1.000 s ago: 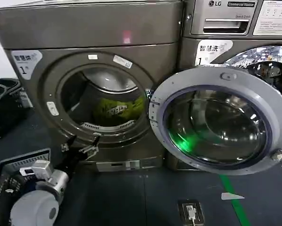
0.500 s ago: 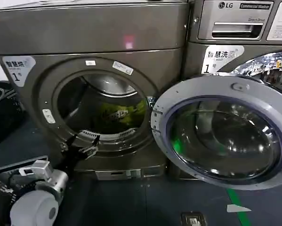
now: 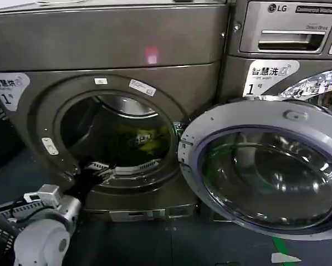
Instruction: Grasp the clothes from the dryer.
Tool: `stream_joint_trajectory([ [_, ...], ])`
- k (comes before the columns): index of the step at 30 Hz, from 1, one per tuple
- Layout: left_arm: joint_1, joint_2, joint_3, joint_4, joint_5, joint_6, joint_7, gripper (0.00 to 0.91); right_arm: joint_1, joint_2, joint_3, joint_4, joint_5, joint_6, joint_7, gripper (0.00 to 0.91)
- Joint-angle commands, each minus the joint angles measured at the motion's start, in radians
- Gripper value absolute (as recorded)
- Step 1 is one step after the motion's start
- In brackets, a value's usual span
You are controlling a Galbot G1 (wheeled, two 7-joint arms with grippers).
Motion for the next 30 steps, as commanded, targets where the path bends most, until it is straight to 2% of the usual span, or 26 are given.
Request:
stream_joint_trajectory([
  [1, -0.185, 0.010, 0.087, 0.209, 0.012, -0.035, -0.004, 0.907, -0.047, -0.012, 0.026, -0.005, -0.024, 0.002, 0.002, 0.907],
  [5, -0.349, 0.020, 0.170, 0.430, 0.023, -0.054, 0.009, 0.907, -0.050, 0.000, 0.026, -0.001, -0.016, 0.002, 0.001, 0.907],
  [12, -0.619, 0.079, 0.314, 0.740, 0.075, -0.062, 0.113, 0.907, -0.049, -0.011, 0.036, -0.006, 0.012, 0.001, -0.003, 0.907],
  [18, -0.826, 0.073, 0.420, 0.991, 0.163, -0.087, 0.219, 0.907, -0.040, -0.021, 0.031, -0.009, 0.015, 0.002, -0.005, 0.907],
  [22, -0.935, 0.073, 0.525, 1.179, 0.351, -0.179, 0.374, 0.907, -0.029, -0.024, 0.026, -0.013, 0.011, 0.005, -0.015, 0.907],
  [25, -0.998, 0.077, 0.598, 1.269, 0.381, -0.211, 0.472, 0.907, -0.022, -0.032, 0.028, -0.021, 0.004, 0.007, -0.029, 0.907],
  [30, -1.155, 0.071, 0.743, 1.504, 0.472, -0.380, 0.652, 0.907, 0.000, -0.034, 0.014, -0.026, 0.004, 0.012, -0.034, 0.907],
])
